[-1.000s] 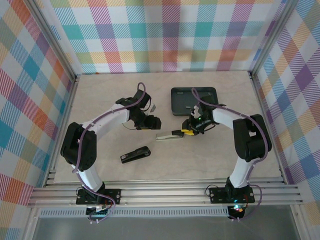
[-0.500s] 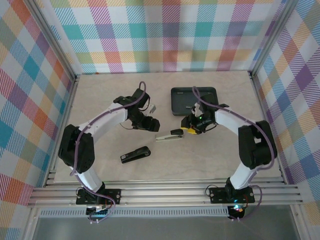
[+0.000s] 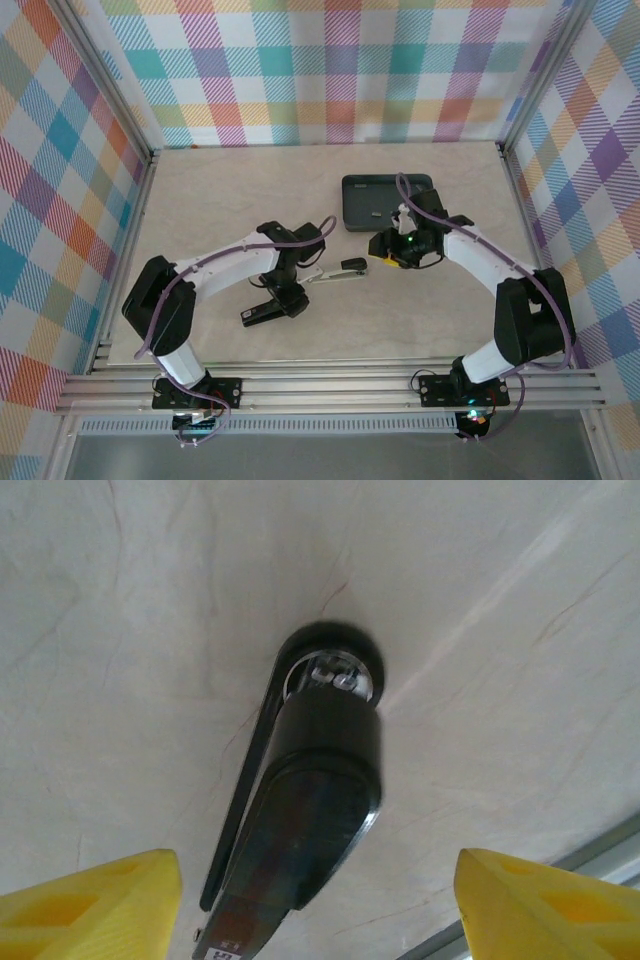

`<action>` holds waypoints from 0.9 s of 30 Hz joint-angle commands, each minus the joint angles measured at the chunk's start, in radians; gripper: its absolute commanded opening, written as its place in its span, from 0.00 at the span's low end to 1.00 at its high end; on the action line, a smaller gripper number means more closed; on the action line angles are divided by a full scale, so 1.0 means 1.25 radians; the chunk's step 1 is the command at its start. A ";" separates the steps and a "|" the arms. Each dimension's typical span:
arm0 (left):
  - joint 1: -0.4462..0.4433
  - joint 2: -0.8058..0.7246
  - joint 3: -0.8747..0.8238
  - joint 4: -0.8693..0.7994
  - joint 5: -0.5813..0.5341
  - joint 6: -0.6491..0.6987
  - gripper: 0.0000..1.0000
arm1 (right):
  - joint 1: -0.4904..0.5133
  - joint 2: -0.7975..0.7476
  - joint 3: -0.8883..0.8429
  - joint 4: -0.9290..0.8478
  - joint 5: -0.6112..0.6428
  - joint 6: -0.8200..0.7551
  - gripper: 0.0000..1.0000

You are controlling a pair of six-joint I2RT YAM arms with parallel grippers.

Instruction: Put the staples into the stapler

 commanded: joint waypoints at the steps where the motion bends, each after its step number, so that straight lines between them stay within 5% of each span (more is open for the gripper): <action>1: 0.000 0.018 -0.023 0.006 -0.044 0.027 0.67 | -0.005 -0.037 -0.013 0.007 0.002 -0.016 0.53; 17: -0.039 0.102 0.022 0.018 -0.022 0.095 0.20 | -0.033 -0.105 -0.061 0.011 0.007 -0.019 0.46; 27: -0.142 0.258 0.323 -0.088 -0.022 0.226 0.13 | -0.156 -0.183 -0.114 -0.031 -0.008 -0.062 0.46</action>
